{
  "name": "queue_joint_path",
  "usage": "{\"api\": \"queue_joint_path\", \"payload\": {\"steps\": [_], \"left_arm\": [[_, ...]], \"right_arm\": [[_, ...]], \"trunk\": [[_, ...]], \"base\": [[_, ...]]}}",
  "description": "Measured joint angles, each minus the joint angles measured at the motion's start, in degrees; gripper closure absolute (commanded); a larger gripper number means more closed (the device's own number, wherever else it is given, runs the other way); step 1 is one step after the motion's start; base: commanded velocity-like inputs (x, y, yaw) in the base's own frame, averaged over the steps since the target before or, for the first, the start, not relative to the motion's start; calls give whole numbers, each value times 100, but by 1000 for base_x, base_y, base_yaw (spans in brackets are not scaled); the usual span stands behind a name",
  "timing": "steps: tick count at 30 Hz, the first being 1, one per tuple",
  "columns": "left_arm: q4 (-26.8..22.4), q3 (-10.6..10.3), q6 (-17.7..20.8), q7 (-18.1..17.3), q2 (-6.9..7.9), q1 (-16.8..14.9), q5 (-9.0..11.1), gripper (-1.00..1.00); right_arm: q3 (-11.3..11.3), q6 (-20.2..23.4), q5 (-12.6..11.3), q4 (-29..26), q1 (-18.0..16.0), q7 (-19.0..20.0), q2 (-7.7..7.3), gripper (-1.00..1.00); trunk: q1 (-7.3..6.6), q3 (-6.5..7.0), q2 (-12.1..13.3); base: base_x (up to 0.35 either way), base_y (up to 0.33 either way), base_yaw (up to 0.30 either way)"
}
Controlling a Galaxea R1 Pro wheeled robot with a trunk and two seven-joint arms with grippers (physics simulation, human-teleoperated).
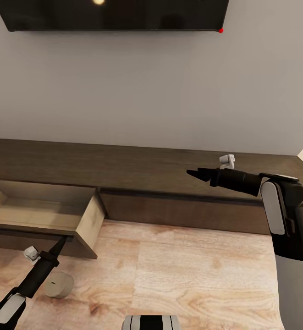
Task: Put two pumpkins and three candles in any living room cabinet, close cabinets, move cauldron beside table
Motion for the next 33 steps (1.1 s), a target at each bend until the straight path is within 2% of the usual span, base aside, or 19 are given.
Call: {"api": "queue_joint_path", "payload": {"steps": [21, 22, 33], "left_arm": [[26, 23, -32, -20, -6, -1, 11, 100], [28, 24, -36, -24, -7, -1, 10, -100], [110, 31, -83, 44, -6, 1, -14, -100]], "right_arm": [[0, 0, 0, 0, 1, 5, -2, -100], [0, 0, 0, 0, 0, 7, -1, -100], [0, 0, 1, 0, 0, 11, 0, -100]], "trunk": [[0, 0, 0], [0, 0, 0], [1, -1, 1]], "base": [[-37, 1, 0], [-1, 0, 0], [0, 0, 0]]}}
